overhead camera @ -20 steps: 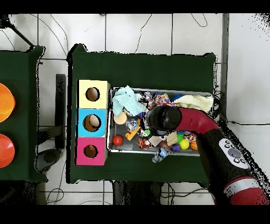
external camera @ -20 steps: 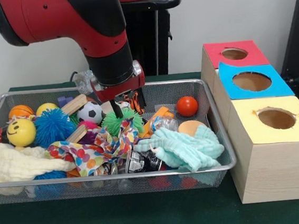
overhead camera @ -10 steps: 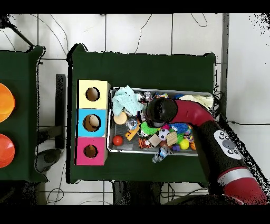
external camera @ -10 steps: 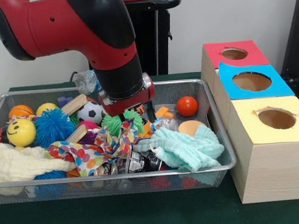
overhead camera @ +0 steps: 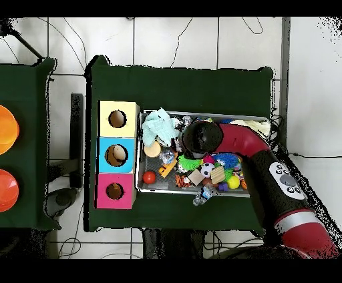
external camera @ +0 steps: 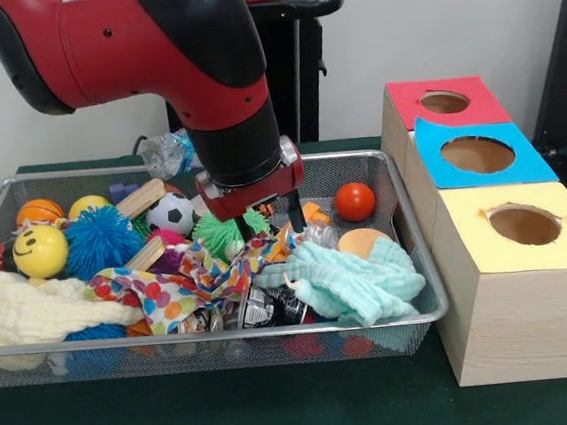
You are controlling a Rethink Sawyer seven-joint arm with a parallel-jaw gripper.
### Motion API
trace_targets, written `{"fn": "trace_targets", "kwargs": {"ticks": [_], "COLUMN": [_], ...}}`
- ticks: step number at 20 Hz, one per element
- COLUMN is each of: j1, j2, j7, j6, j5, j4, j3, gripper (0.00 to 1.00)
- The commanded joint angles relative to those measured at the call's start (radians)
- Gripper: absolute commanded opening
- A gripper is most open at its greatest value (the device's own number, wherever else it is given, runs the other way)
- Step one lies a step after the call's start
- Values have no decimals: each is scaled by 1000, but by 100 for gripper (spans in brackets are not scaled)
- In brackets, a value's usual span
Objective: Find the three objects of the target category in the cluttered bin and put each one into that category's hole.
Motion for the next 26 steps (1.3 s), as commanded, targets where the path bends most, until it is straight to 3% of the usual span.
{"fn": "trace_targets", "kwargs": {"ticks": [1,7,21,26], "j1": [-68,-107,-105,-94], "j2": [-61,-112,-121,-100], "j7": [-169,-142,-124,-153], "j6": [49,16,0,34], "j5": [-54,-55,-78,-85], "j4": [65,149,164,118], "j3": [49,48,69,81], "gripper": [100,100,100,100]}}
